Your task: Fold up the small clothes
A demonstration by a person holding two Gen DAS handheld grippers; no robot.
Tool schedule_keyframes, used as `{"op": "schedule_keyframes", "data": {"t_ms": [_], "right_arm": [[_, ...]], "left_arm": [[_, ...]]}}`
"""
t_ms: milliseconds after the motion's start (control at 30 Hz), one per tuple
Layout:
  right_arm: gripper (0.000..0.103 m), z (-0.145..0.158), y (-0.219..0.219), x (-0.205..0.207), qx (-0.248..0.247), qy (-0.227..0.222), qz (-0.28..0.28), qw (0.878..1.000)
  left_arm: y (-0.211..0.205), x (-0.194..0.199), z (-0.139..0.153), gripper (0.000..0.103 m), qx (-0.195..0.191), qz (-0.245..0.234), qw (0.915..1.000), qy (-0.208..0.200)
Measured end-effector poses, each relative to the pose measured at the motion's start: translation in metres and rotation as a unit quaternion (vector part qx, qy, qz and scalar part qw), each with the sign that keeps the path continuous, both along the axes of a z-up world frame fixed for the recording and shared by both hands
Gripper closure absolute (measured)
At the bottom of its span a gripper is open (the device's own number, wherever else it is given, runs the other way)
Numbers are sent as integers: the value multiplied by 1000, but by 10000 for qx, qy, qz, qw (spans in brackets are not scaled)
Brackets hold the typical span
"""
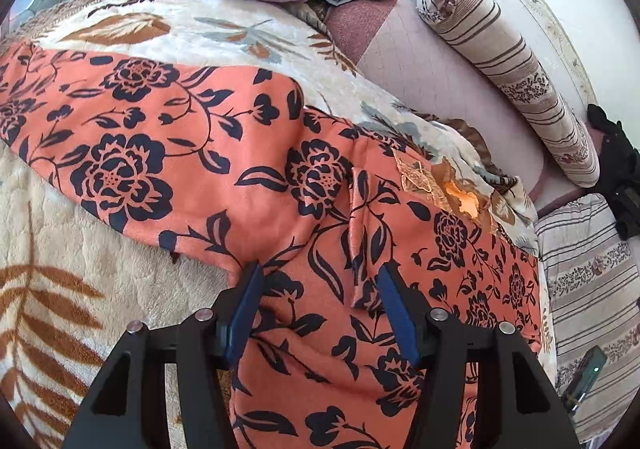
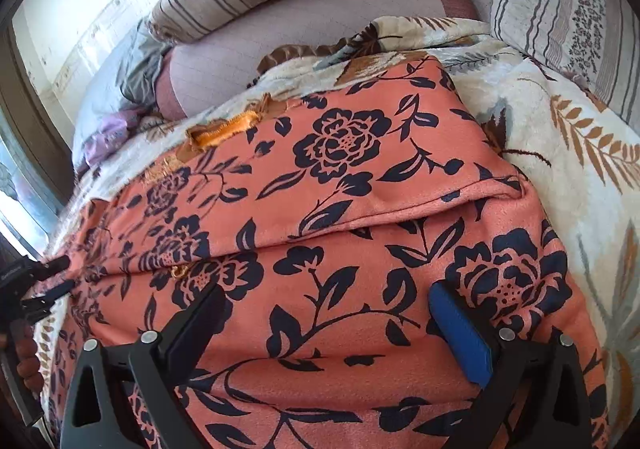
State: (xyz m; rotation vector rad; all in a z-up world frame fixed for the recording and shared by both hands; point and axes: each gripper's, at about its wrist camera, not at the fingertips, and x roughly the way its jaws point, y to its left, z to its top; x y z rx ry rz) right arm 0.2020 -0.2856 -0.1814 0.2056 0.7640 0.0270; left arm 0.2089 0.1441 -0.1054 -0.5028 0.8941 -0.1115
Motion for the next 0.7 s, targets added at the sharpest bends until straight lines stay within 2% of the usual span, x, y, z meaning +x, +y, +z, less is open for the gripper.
{"op": "schedule_keyframes", "data": {"t_ms": [67,133,200,267,333,400,433,467,600,667,700], "right_arm": [[1,15,0,1,185,5,138,9997],[2,36,-10,1,412,-222,76,9989],[1,55,-25,6,482,-423,-137,9978],[1,70,-49,19,555,-498,-418,9963],[1,76,-80,37,675,-460,-798,9935],[1,70,-111,58,1026,-200,-1061,9888],[1,65,-123,69,1163,-74,-1128,9868],[2,60,-133,80,1251,61,-1164,9853],[17,47,-150,113,1433,303,-1090,9832],[32,39,-155,130,1635,444,-941,9810],[45,34,-152,137,1659,559,-829,9811]], "left_arm": [[-8,-6,18,42,21,-36,9994,-354],[-22,-9,35,42,182,-203,9964,-808],[-43,-7,44,34,471,-485,9917,-1091],[-59,2,36,32,659,-689,9911,-927],[-72,17,15,32,747,-862,9926,-404],[-77,26,-5,32,907,-891,9918,83],[-77,27,-13,32,1003,-920,9906,170],[-79,25,-13,32,1153,-960,9887,24],[-87,22,-13,32,1457,-1081,9834,-5],[-89,22,-13,32,1525,-1092,9822,-26],[-88,22,-14,31,1554,-1099,9817,-25]]}}
